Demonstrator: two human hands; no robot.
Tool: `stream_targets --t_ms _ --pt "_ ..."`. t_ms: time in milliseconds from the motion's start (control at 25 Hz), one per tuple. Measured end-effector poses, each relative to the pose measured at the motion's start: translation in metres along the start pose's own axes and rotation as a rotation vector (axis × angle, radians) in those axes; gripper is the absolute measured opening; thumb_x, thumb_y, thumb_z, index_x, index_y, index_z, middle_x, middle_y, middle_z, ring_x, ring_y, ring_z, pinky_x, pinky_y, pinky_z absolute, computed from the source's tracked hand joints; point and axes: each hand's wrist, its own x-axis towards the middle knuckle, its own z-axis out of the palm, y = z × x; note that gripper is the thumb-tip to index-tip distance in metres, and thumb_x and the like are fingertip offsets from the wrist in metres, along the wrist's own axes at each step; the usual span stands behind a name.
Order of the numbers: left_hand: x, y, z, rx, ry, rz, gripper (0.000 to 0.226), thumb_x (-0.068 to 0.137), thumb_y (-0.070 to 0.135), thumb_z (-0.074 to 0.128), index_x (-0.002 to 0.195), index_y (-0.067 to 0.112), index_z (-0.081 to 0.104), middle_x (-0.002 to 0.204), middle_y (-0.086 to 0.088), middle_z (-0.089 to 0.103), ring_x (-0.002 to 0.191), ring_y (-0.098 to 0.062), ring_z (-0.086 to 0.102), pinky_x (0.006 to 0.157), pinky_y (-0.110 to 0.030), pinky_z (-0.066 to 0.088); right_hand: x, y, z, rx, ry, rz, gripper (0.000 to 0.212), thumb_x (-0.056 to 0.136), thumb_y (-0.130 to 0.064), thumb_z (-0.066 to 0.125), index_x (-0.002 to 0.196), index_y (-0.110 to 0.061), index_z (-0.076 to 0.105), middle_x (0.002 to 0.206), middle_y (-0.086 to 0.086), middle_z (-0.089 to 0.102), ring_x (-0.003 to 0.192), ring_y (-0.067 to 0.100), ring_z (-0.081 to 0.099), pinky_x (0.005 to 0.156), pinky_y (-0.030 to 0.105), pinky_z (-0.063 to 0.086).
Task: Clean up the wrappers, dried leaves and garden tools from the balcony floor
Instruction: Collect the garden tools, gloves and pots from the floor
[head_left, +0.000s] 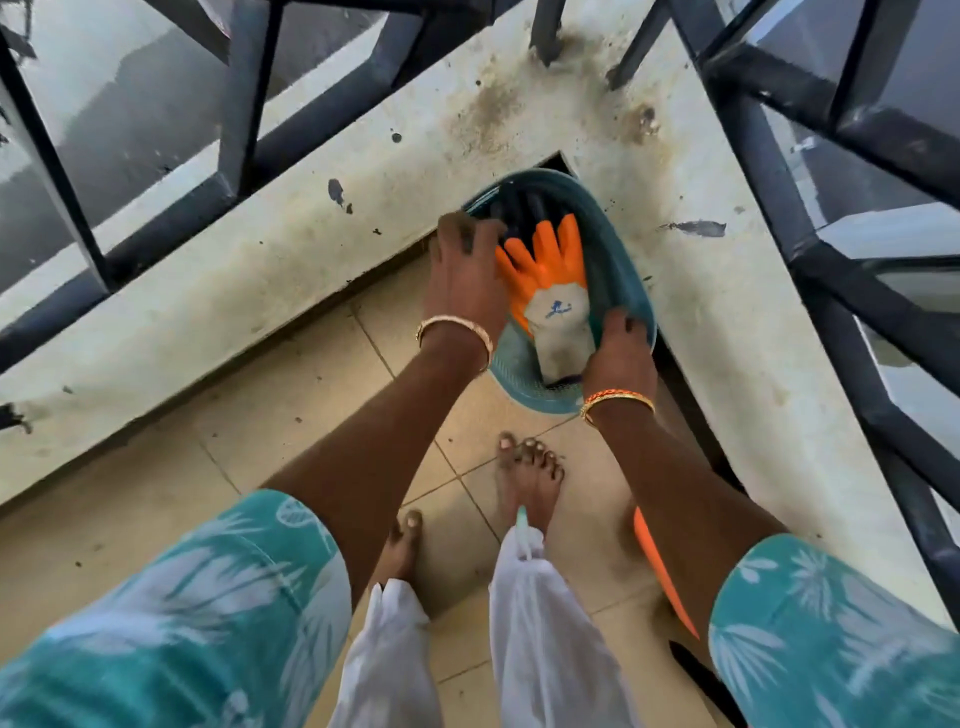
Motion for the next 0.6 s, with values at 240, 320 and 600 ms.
stream_targets --t_ms 240,320,600 --pt "-0.019 -0.004 0.013 0.196 -0.558 0.112 0.072 0.084 0.002 0.058 0.148 0.018 0.029 0.155 -0.006 0.023 0.139 -0.028 0.024 0.109 -0.046 0.034 0.011 0.039 0.039 -0.105 0.161 -0.061 0.045 0.085 0.002 0.051 0.129 -0.001 0.042 0.134 0.021 0.038 0.127 0.038 0.034 0.096 0.047 0.041" --pt "-0.028 0.002 0.004 0.245 -0.497 0.126 0.068 0.086 0.006 0.056 0.147 0.017 0.029 0.154 -0.006 0.025 0.14 -0.027 0.024 0.11 -0.046 0.032 0.001 0.039 0.034 -0.098 0.215 -0.105 0.04 0.084 0.001 0.05 0.124 0.001 0.047 0.129 0.022 0.044 0.123 0.039 0.037 0.096 0.047 0.041" --pt "-0.122 0.007 -0.038 0.289 -0.155 0.042 0.058 0.085 0.009 0.057 0.141 0.006 0.04 0.147 -0.017 0.037 0.138 -0.033 0.032 0.111 -0.045 0.025 -0.078 0.022 -0.004 -0.111 0.488 -0.448 0.032 0.088 -0.023 0.036 0.098 -0.002 0.059 0.103 0.021 0.058 0.094 0.036 0.053 0.083 0.04 0.043"
